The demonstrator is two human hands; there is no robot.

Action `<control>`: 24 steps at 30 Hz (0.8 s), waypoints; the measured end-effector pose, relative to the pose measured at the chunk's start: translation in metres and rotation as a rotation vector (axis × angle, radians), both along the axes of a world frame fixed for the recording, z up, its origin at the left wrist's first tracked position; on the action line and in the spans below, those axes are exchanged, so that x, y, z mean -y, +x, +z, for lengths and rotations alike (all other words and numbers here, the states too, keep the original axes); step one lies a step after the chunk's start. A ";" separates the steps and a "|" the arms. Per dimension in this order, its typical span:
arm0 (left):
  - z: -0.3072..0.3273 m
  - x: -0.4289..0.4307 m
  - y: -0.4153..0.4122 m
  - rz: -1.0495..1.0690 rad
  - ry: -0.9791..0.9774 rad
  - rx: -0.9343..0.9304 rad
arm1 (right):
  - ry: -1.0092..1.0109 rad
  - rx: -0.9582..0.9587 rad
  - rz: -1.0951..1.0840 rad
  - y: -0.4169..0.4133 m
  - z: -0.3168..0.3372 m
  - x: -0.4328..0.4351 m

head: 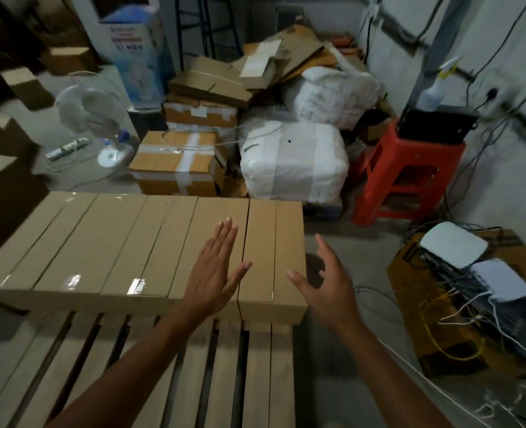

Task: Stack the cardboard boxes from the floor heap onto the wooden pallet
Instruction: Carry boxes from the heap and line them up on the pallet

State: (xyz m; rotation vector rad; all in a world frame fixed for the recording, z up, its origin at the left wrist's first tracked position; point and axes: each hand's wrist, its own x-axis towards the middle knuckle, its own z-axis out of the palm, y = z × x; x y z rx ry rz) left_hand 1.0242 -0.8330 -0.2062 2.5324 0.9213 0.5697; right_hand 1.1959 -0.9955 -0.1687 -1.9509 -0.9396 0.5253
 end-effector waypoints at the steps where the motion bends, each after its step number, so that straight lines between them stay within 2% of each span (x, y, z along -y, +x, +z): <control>1: 0.020 0.013 -0.010 -0.002 0.006 0.008 | 0.024 0.003 -0.007 -0.011 0.022 0.013; 6: 0.104 0.091 -0.064 0.040 -0.010 0.102 | 0.108 0.004 0.035 -0.071 0.104 0.077; 11: 0.148 0.183 -0.123 0.138 -0.023 0.207 | 0.132 0.010 0.147 -0.127 0.145 0.152; 18: 0.146 0.317 -0.211 0.309 -0.064 0.231 | 0.115 0.044 0.298 -0.194 0.156 0.248; 24: 0.141 0.401 -0.292 0.512 -0.059 0.243 | 0.097 0.010 0.464 -0.268 0.154 0.284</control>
